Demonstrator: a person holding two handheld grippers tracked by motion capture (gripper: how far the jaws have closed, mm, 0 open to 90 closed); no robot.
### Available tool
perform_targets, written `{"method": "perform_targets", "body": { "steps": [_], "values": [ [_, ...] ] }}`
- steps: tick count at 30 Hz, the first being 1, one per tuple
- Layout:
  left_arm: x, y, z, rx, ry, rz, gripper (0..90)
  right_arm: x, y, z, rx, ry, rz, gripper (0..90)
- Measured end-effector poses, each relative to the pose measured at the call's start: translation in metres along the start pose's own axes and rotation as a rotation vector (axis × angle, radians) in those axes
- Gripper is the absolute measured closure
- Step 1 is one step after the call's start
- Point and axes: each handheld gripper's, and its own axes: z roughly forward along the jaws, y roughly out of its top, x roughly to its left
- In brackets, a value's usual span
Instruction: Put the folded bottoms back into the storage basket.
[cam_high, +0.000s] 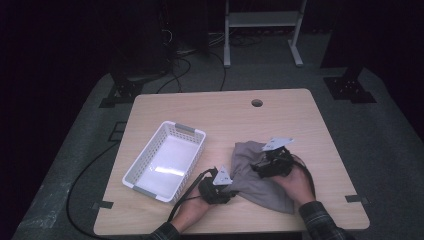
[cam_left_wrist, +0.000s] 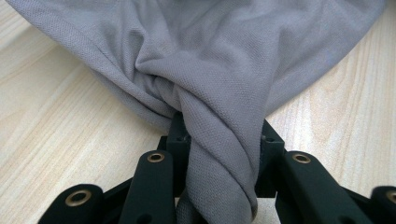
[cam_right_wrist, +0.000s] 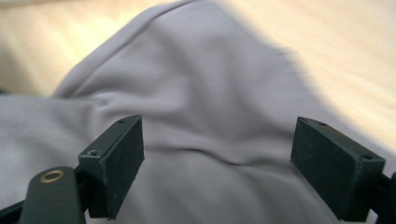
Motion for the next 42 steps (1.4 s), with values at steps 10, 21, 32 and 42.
{"method": "perform_targets", "body": {
  "steps": [10, 21, 32, 42],
  "values": [
    [0.0, -0.001, 0.0, -0.007, 0.001, -0.002, 67.0, -0.067, -0.027, -0.007, 0.004, 0.012, 0.134, 11.4],
    [0.0, -0.001, 0.0, -0.005, -0.002, -0.001, 67.0, -0.068, -0.025, 0.013, 0.011, 0.105, 0.136, 10.5],
    [0.0, 0.0, 0.0, -0.003, 0.0, -0.003, 67.0, -0.063, -0.036, 0.02, 0.003, 0.154, 0.132, 36.8],
    [0.0, 0.0, 0.0, 0.001, 0.003, -0.007, 67.2, -0.062, -0.035, 0.018, 0.039, 0.266, 0.185, 75.3]
  ]
}}
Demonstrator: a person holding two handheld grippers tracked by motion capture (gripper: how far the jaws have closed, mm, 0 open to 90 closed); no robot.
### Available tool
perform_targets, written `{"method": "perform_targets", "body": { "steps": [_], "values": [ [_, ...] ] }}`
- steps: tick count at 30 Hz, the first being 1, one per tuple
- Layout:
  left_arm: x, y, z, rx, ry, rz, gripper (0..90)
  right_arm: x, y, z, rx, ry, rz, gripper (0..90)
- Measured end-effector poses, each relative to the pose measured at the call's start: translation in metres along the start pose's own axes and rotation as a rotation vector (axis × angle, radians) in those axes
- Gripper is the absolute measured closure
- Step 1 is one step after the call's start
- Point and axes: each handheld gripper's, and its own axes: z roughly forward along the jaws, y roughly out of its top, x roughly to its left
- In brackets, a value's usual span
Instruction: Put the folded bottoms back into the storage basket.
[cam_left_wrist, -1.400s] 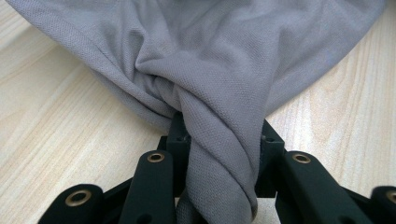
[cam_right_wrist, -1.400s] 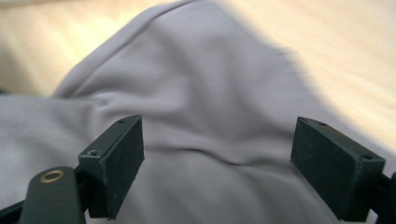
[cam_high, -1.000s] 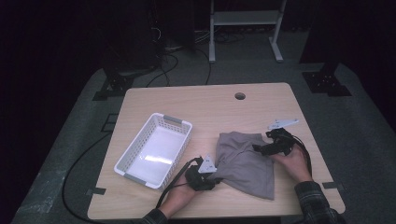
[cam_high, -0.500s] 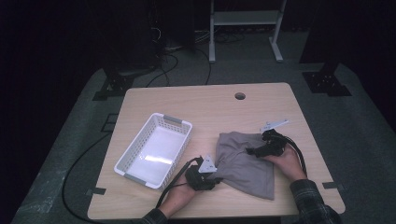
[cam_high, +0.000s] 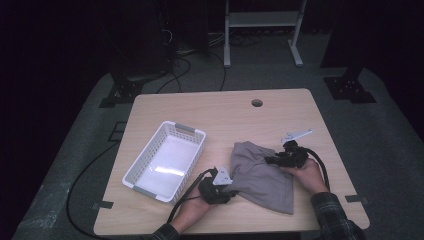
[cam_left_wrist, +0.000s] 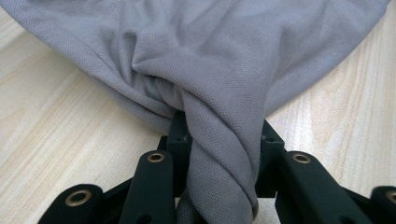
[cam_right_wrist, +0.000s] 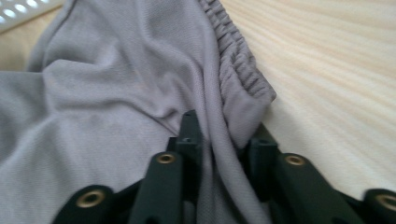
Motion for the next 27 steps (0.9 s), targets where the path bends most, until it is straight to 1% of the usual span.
{"method": "perform_targets", "body": {
  "steps": [1, 2, 4, 7, 11, 14, 16, 20, 23, 27],
  "values": [
    [0.0, 0.0, 0.0, 0.001, 0.0, -0.003, 67.5, 0.001, 0.0, 0.0, 0.004, 0.001, -0.002, 77.1],
    [0.0, 0.0, 0.0, 0.003, 0.004, -0.006, 67.9, 0.003, 0.001, 0.0, 0.008, -0.009, -0.014, 77.9],
    [-0.001, 0.001, 0.0, 0.01, 0.009, -0.023, 70.0, 0.009, 0.002, 0.0, 0.013, -0.046, -0.04, 78.7],
    [-0.002, 0.003, -0.001, 0.019, -0.001, -0.033, 74.4, 0.016, 0.005, -0.002, 0.027, -0.101, -0.076, 79.6],
    [-0.002, 0.007, -0.006, 0.013, -0.01, -0.044, 75.9, 0.02, 0.01, -0.005, 0.033, -0.145, -0.098, 80.1],
    [-0.004, 0.012, -0.011, 0.002, -0.006, -0.051, 76.3, 0.024, 0.014, -0.011, 0.021, -0.166, -0.103, 80.2],
    [-0.006, 0.016, -0.016, -0.003, 0.0, -0.045, 76.3, 0.026, 0.018, -0.017, 0.003, -0.172, -0.101, 80.2],
    [-0.008, 0.024, -0.029, -0.034, 0.009, -0.044, 76.4, 0.031, 0.026, -0.028, -0.024, -0.19, -0.106, 80.3],
    [-0.007, 0.029, -0.04, -0.058, 0.025, -0.047, 76.4, 0.035, 0.034, -0.038, -0.055, -0.193, -0.096, 80.2],
    [-0.002, 0.033, -0.055, -0.088, 0.052, -0.057, 76.7, 0.039, 0.044, -0.047, -0.056, -0.191, -0.096, 80.2]
  ]
}}
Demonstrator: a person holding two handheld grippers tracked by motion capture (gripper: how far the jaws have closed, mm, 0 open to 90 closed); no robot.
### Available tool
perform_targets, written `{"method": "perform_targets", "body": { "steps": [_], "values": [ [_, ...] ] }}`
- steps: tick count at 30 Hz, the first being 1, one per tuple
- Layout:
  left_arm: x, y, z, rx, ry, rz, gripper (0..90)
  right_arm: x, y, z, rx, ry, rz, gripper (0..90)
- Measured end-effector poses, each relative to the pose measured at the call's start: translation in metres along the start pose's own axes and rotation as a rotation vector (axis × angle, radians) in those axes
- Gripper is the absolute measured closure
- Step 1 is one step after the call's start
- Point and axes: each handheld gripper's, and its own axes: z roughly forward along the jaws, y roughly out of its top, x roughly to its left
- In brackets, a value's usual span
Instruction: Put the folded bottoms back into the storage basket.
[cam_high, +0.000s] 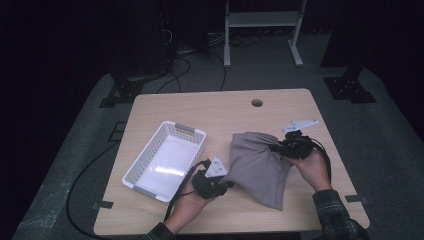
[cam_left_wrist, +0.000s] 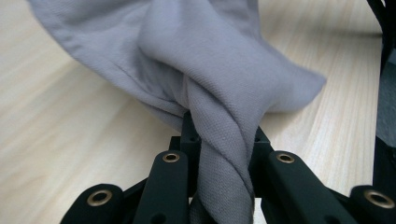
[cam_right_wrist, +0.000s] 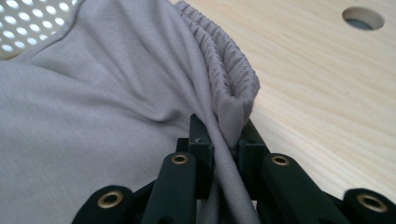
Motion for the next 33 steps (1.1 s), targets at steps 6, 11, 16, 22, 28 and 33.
{"method": "perform_targets", "body": {
  "steps": [6, 11, 16, 22, 28, 33],
  "values": [
    [0.006, 0.005, -0.015, -0.029, 0.014, -0.018, 77.0, 0.005, 0.016, -0.006, -0.024, 0.0, -0.011, 80.3],
    [0.011, 0.009, -0.029, -0.058, 0.026, -0.027, 77.3, 0.012, 0.031, -0.007, -0.042, -0.01, -0.033, 80.4],
    [0.02, 0.01, -0.047, -0.087, 0.048, -0.048, 77.3, 0.021, 0.053, -0.009, -0.037, -0.02, -0.066, 80.4],
    [0.037, 0.006, -0.073, -0.126, 0.071, -0.094, 77.3, 0.034, 0.078, -0.005, -0.036, -0.006, -0.067, 80.4],
    [0.048, -0.001, -0.096, -0.149, 0.093, -0.122, 77.3, 0.049, 0.101, 0.003, -0.025, 0.007, -0.092, 80.4],
    [0.057, -0.009, -0.116, -0.17, 0.115, -0.148, 77.4, 0.064, 0.118, 0.014, -0.018, 0.021, -0.098, 80.4]
  ]
}}
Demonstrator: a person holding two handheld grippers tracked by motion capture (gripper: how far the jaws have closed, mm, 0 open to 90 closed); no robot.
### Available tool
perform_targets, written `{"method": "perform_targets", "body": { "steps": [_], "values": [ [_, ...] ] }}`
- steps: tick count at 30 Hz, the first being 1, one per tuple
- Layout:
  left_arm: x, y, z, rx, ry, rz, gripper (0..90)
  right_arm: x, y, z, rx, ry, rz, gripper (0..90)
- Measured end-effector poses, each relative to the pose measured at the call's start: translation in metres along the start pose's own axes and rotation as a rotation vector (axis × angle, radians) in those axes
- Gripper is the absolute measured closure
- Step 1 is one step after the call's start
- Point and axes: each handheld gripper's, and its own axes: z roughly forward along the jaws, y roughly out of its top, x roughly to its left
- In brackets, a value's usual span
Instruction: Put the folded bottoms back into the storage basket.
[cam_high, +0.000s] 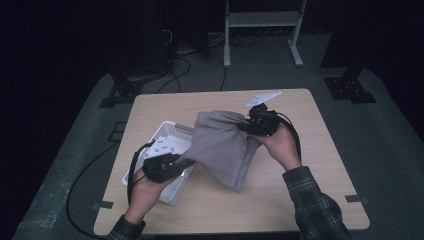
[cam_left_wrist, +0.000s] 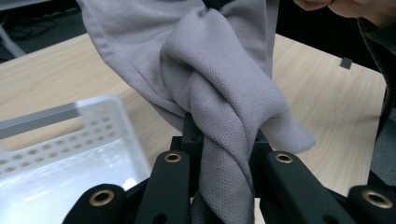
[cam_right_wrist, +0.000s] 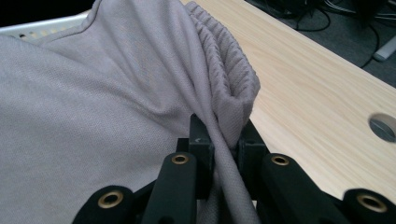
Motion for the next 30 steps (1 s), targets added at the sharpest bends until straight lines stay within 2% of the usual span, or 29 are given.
{"method": "perform_targets", "body": {
  "steps": [9, 15, 25, 27, 30],
  "values": [
    [0.026, -0.011, -0.038, -0.026, 0.07, -0.042, 77.4, 0.025, 0.039, 0.025, 0.018, 0.031, -0.029, 80.4],
    [0.046, -0.022, -0.06, -0.018, 0.115, -0.076, 77.4, 0.044, 0.061, 0.05, 0.038, 0.056, -0.042, 80.4],
    [0.085, -0.051, -0.076, 0.021, 0.161, -0.149, 77.4, 0.064, 0.07, 0.098, 0.047, 0.105, -0.032, 80.3],
    [0.091, -0.057, -0.076, 0.032, 0.152, -0.16, 77.3, 0.068, 0.07, 0.107, 0.055, 0.109, -0.029, 80.3],
    [0.098, -0.064, -0.073, 0.064, 0.138, -0.15, 77.2, 0.072, 0.069, 0.122, 0.072, 0.109, -0.033, 80.2]
  ]
}}
